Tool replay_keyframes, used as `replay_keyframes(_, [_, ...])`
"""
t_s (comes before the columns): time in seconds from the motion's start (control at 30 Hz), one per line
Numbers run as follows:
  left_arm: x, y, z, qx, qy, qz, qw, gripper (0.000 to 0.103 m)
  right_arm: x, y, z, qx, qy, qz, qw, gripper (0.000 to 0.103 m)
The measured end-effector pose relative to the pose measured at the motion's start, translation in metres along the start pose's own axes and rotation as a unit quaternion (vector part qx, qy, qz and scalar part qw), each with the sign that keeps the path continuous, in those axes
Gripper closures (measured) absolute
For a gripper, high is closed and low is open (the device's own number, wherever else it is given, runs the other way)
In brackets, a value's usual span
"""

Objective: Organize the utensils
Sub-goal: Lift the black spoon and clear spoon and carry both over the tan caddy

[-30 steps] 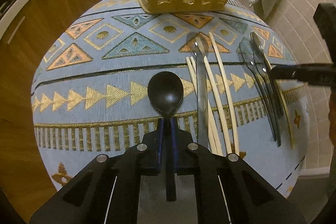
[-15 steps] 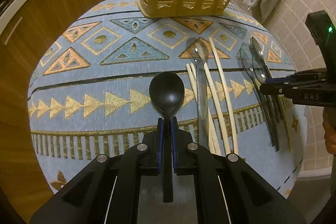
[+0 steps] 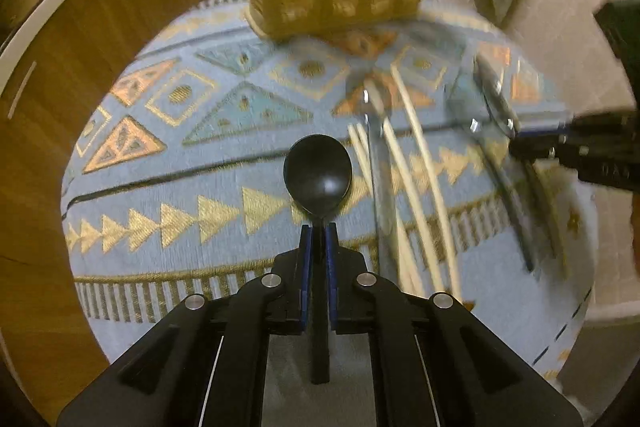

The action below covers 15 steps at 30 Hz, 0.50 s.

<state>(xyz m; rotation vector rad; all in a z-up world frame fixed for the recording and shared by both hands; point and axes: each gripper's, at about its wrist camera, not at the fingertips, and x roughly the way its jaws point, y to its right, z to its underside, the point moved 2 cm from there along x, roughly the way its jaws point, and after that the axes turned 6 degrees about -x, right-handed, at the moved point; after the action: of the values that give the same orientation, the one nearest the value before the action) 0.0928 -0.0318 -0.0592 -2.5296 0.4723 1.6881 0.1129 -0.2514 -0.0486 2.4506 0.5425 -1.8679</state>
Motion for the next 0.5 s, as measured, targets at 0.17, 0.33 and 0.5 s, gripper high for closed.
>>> replay_keyframes(0.17, [-0.041,-0.009,-0.011,-0.051,0.093,0.06,0.9926,0.099,-0.032,0.002,0.0,-0.008,0.078,-0.039,0.996,0.093])
replay_keyframes(0.33, [-0.105,-0.01,-0.047,-0.079,0.238,0.109,0.962,0.099,-0.087,-0.008,-0.019,-0.032,0.195,-0.047,0.979,0.093])
replay_keyframes(0.5, [-0.139,-0.01,-0.086,-0.096,0.346,0.122,0.9251,0.098,-0.13,-0.015,-0.056,-0.042,0.3,-0.02,0.953,0.093])
